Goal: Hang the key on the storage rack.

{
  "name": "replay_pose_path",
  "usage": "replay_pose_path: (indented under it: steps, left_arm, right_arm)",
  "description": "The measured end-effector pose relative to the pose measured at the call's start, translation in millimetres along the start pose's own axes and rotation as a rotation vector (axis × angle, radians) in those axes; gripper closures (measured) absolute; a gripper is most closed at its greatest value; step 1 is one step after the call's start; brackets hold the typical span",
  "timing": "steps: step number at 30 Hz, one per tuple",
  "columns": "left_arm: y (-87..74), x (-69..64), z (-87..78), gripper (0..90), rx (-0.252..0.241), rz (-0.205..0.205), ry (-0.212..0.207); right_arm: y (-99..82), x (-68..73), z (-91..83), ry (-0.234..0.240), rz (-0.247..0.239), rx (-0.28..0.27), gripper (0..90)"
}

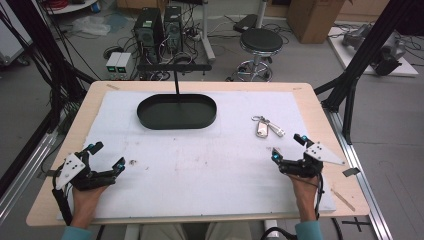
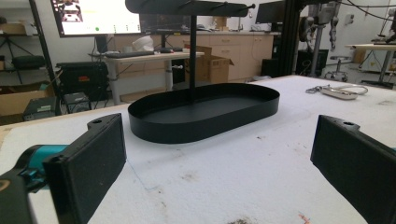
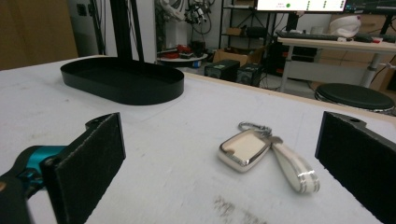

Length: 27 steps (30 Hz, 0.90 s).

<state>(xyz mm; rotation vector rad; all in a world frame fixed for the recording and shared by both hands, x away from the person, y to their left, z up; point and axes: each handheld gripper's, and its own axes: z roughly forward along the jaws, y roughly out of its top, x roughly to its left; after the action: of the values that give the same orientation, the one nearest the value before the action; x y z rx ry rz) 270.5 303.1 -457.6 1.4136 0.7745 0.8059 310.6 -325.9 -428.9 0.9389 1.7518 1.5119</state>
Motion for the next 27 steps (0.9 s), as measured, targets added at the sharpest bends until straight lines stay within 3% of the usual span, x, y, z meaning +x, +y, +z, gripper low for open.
replay_pose_path:
  steps: [7, 10, 19, 27]
  left_arm:
    - [0.2, 0.1, 0.3, 3.7, 0.006, -0.003, 0.005]
    - [0.2, 0.2, 0.7, 3.7, 0.006, -0.005, 0.006]
    - [0.5, 0.3, 1.2, 3.7, 0.013, -0.006, 0.007]
    - [0.5, 0.6, 1.5, 3.7, 0.014, -0.008, 0.008]
  right_arm:
    - [38.0, -28.1, 13.2, 0.018, -0.034, 0.098, 0.8]
    - [47.8, -40.2, 22.0, 0.038, -0.026, 0.171, 0.7]
    - [57.5, -63.2, 44.2, 0.029, -0.060, 0.336, 0.8]
    - [63.4, -77.9, 62.8, 0.035, -0.056, 0.439, 0.8]
